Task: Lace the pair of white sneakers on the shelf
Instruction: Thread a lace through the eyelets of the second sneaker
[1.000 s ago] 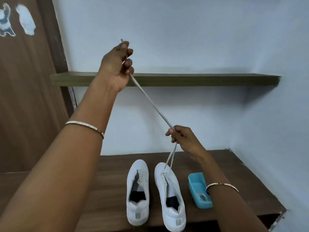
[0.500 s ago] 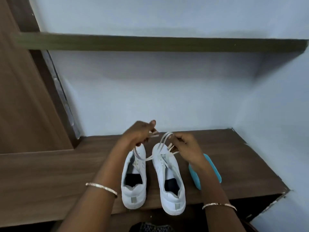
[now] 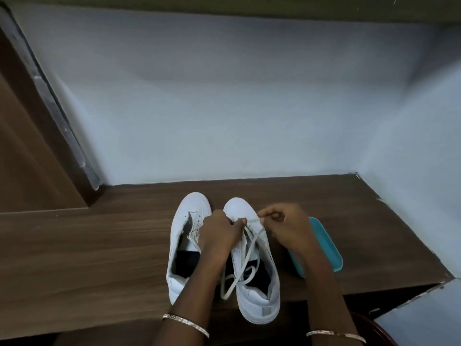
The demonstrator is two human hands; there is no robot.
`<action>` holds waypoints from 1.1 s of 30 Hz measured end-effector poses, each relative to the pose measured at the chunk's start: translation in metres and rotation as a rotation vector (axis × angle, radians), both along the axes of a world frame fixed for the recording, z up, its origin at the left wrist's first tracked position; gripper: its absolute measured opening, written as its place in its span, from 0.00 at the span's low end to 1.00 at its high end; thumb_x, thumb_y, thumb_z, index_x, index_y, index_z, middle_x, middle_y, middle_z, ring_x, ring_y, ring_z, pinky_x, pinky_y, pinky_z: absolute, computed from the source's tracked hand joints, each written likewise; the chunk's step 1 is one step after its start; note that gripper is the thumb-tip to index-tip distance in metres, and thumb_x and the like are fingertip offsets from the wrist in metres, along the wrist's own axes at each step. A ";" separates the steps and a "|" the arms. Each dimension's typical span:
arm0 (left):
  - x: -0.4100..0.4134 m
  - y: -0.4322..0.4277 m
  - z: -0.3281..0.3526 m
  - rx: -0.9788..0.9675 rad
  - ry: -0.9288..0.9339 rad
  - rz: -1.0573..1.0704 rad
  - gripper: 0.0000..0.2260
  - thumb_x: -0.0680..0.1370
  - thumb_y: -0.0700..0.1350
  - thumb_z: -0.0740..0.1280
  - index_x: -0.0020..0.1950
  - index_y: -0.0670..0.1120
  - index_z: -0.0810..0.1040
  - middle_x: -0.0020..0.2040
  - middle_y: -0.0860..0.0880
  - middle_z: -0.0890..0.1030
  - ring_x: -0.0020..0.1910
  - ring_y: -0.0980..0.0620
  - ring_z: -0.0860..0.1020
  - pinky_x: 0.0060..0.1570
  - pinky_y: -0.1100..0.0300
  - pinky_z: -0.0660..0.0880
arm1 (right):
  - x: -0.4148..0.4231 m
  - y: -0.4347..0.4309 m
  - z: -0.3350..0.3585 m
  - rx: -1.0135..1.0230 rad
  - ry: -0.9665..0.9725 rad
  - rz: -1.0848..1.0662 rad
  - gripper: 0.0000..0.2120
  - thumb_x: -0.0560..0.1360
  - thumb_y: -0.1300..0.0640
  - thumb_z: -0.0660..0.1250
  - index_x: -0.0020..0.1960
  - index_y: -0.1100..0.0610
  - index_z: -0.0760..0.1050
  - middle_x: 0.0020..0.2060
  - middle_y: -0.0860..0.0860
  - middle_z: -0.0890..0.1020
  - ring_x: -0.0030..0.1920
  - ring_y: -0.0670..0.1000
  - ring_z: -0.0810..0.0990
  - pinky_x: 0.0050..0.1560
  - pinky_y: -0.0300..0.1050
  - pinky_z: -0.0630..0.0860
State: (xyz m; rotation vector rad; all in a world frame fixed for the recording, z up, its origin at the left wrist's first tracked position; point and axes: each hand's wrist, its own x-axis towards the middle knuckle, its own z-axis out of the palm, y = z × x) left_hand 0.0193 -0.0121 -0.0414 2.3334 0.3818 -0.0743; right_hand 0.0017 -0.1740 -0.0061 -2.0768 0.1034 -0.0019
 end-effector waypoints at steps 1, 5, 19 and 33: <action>0.000 -0.002 -0.001 -0.002 -0.013 0.018 0.20 0.73 0.62 0.69 0.43 0.45 0.80 0.36 0.50 0.82 0.40 0.47 0.81 0.34 0.58 0.68 | 0.002 0.003 -0.008 -0.033 -0.046 -0.134 0.06 0.74 0.62 0.72 0.47 0.52 0.84 0.40 0.47 0.85 0.45 0.48 0.84 0.46 0.40 0.79; -0.001 -0.002 0.002 -0.110 -0.023 0.082 0.13 0.75 0.55 0.69 0.39 0.46 0.82 0.32 0.51 0.82 0.37 0.50 0.81 0.35 0.59 0.72 | 0.002 0.011 -0.032 -0.170 0.005 -0.255 0.18 0.73 0.44 0.74 0.55 0.56 0.82 0.48 0.50 0.85 0.51 0.51 0.83 0.55 0.51 0.79; -0.007 0.011 0.015 -1.069 0.069 0.307 0.09 0.82 0.37 0.61 0.54 0.41 0.81 0.34 0.47 0.80 0.31 0.53 0.76 0.32 0.62 0.74 | 0.000 0.008 -0.019 0.509 0.065 -0.210 0.05 0.79 0.65 0.68 0.53 0.64 0.81 0.39 0.59 0.86 0.38 0.54 0.86 0.39 0.42 0.83; -0.013 0.016 0.000 -0.049 -0.137 -0.025 0.07 0.74 0.47 0.73 0.37 0.49 0.80 0.37 0.54 0.83 0.40 0.54 0.81 0.39 0.59 0.75 | -0.016 -0.023 0.032 0.889 -0.016 -0.123 0.12 0.80 0.67 0.63 0.61 0.63 0.79 0.51 0.57 0.86 0.40 0.48 0.85 0.41 0.37 0.82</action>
